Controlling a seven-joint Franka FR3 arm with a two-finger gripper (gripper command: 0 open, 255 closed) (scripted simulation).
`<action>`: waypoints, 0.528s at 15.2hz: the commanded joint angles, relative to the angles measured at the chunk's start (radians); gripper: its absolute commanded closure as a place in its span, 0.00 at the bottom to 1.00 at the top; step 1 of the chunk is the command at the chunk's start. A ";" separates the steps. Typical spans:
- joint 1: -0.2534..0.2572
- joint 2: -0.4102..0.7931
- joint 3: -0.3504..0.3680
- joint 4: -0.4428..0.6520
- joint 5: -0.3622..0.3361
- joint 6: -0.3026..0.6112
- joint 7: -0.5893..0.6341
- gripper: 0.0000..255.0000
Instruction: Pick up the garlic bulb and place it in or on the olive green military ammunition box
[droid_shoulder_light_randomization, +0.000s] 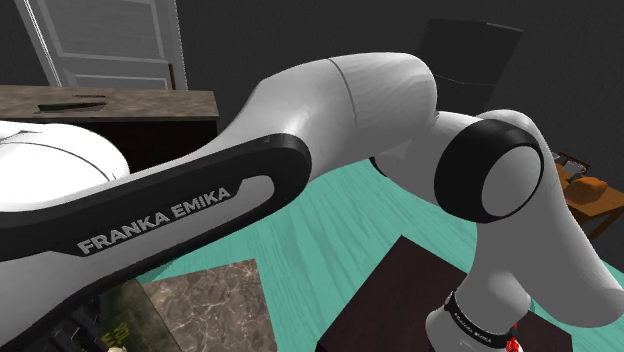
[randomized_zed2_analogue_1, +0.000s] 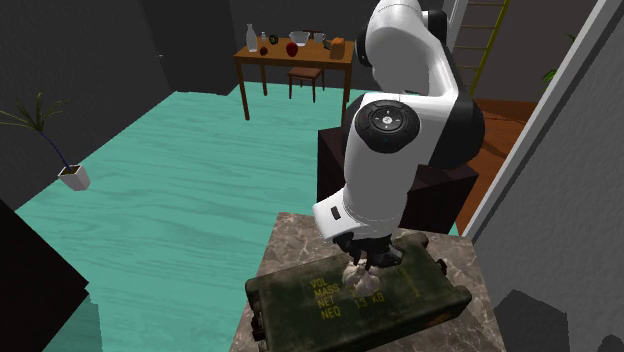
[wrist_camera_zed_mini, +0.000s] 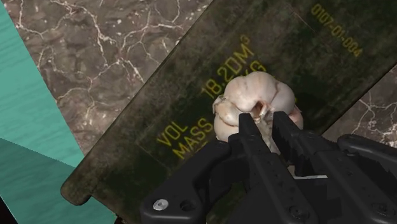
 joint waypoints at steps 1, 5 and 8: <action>-0.002 0.001 0.000 -0.027 -0.001 0.028 0.004 1.00; -0.004 0.008 -0.002 -0.048 -0.004 0.056 0.006 1.00; -0.004 0.008 -0.002 -0.048 -0.004 0.056 0.006 1.00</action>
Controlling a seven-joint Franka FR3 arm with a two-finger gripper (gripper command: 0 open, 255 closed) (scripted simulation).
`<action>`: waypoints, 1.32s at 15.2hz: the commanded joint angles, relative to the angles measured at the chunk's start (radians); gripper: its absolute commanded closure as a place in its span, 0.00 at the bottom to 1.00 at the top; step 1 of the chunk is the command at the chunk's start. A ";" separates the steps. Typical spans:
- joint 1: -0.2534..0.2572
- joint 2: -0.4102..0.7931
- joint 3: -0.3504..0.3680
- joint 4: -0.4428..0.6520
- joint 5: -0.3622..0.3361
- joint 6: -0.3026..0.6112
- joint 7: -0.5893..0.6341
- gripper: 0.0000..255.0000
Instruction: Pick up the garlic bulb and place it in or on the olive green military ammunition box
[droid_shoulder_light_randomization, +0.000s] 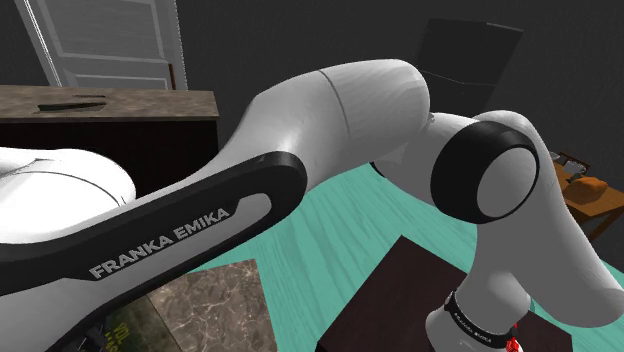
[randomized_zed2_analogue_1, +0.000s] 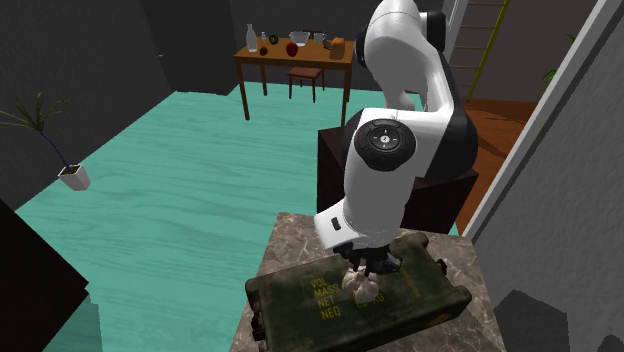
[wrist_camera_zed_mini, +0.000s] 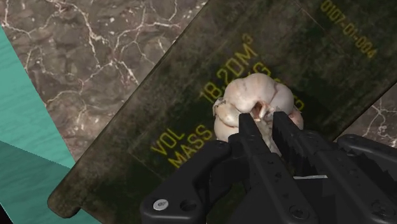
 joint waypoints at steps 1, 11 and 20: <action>0.000 0.000 0.000 0.000 0.000 0.000 0.000 1.00; 0.012 0.006 0.001 0.079 0.002 -0.071 -0.006 0.00; 0.026 0.021 -0.001 0.167 0.002 -0.141 -0.013 0.00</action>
